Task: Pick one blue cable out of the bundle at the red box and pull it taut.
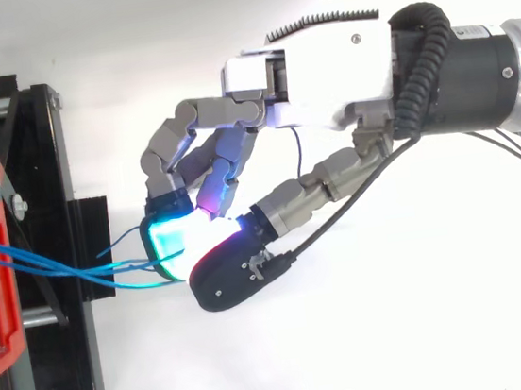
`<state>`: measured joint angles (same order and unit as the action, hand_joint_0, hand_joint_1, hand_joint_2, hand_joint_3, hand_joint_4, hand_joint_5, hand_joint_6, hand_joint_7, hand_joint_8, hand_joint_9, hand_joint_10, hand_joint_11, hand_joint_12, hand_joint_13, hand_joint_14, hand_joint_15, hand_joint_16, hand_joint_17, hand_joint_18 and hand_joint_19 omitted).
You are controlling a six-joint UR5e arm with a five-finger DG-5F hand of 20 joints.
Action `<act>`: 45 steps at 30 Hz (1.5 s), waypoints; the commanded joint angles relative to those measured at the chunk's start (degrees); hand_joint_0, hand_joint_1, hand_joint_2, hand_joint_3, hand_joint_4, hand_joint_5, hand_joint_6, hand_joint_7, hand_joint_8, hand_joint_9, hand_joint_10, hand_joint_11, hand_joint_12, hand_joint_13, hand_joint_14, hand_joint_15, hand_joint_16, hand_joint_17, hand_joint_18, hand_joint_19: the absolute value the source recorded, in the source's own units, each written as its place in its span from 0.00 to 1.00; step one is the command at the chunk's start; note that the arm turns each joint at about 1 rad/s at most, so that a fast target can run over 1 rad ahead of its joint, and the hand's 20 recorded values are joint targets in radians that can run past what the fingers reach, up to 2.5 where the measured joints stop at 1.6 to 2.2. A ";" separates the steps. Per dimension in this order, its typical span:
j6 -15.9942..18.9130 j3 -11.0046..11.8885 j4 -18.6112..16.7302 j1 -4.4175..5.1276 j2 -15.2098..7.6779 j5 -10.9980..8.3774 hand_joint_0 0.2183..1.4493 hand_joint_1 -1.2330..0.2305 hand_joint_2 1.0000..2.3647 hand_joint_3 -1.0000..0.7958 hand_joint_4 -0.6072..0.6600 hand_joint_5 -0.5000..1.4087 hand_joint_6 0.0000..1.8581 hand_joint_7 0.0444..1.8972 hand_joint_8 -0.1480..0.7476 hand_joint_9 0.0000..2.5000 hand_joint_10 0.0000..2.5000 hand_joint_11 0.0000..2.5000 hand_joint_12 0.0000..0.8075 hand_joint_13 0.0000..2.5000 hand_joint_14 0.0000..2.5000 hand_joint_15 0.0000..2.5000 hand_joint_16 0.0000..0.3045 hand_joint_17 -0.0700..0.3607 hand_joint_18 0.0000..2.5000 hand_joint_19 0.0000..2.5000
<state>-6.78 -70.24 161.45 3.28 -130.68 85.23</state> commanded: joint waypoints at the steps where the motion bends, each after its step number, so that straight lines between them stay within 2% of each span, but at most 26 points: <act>1: -0.17 -0.07 0.09 0.06 -0.01 0.20 0.34 0.27 0.01 0.55 0.51 0.20 0.51 0.56 0.65 0.41 0.00 0.42 0.60 0.24 0.00 0.10 0.21 0.49 0.21 0.10; 3: -0.34 0.01 0.27 0.32 -0.01 0.46 0.34 0.27 0.01 0.55 0.51 0.20 0.51 0.56 0.65 0.41 0.00 0.41 0.60 0.24 0.00 0.10 0.21 0.49 0.21 0.10; 9: -1.31 -0.07 0.27 0.32 -0.01 0.46 0.34 0.27 0.01 0.55 0.51 0.20 0.51 0.56 0.65 0.41 0.00 0.41 0.60 0.24 0.00 0.10 0.21 0.49 0.22 0.10; 45: -1.40 -0.07 0.27 0.32 -0.01 0.20 0.34 0.27 0.01 0.56 0.52 0.20 0.50 0.57 0.66 0.41 0.00 0.40 0.62 0.24 0.00 0.08 0.20 0.49 0.20 0.08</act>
<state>-8.16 -70.31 161.72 3.61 -130.69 85.43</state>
